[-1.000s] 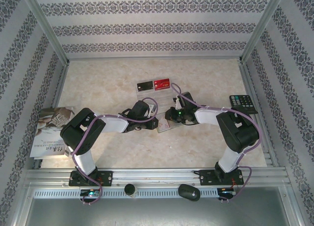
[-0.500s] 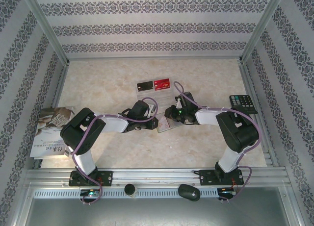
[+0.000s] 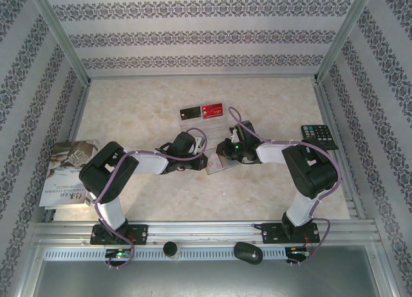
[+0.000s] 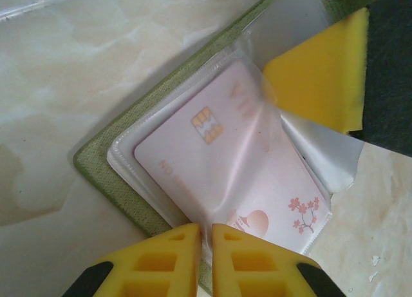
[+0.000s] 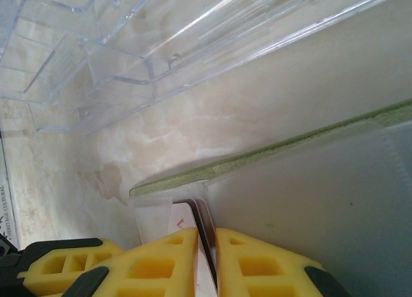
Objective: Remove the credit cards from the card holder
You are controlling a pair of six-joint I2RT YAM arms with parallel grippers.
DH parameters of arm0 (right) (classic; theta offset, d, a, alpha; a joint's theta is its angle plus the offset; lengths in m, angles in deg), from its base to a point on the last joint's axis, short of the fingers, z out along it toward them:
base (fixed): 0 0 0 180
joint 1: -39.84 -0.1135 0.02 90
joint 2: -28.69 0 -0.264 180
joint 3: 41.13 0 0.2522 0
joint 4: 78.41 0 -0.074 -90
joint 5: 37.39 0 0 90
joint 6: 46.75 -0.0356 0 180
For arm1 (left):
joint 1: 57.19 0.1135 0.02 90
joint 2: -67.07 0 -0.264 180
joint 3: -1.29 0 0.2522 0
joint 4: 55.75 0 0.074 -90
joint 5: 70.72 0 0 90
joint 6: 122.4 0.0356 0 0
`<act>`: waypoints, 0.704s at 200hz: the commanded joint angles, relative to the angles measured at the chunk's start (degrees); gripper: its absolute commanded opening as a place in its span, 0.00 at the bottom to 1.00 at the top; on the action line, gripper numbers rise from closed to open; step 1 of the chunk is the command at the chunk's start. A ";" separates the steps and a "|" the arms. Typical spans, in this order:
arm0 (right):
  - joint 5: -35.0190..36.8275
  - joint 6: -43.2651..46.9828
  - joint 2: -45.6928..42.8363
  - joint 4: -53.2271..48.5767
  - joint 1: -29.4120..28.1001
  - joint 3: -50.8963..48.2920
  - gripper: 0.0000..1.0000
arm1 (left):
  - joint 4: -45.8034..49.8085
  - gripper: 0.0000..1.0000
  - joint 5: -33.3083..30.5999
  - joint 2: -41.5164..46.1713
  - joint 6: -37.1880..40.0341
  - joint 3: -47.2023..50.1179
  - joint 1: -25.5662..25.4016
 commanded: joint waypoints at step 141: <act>5.43 8.01 -5.65 -5.05 -2.01 -3.91 0.00 | 9.29 0.12 -2.02 -3.07 2.58 1.66 1.06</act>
